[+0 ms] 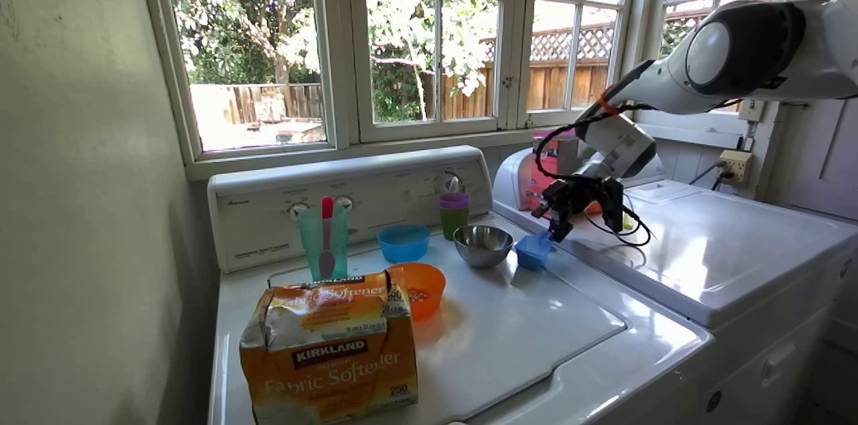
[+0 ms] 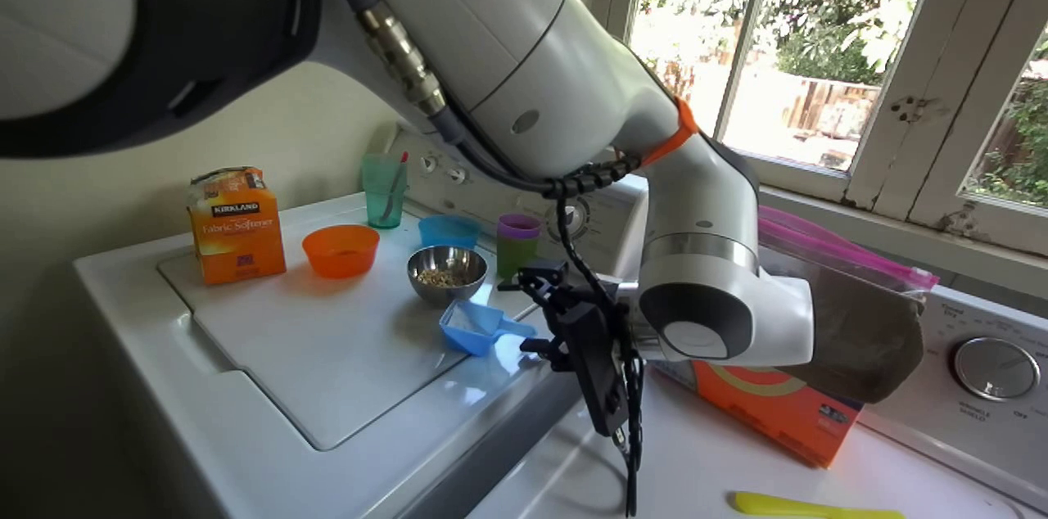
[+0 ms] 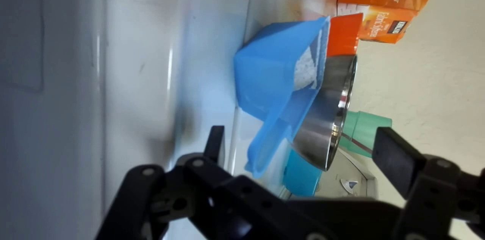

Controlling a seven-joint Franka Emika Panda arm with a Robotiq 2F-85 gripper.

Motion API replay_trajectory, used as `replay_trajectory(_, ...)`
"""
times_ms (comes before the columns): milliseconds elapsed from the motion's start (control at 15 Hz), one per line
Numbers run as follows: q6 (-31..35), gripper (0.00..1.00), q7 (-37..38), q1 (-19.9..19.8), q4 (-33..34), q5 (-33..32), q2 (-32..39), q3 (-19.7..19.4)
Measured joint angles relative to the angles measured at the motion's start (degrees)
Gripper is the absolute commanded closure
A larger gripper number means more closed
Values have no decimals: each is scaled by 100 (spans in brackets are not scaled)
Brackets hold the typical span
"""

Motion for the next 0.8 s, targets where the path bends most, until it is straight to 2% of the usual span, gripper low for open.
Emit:
replay_trajectory(467,-36,0,-174,-3,199,132,112,40)
replay_trajectory(800,-311,0,-173,-22,399,132,244,55)
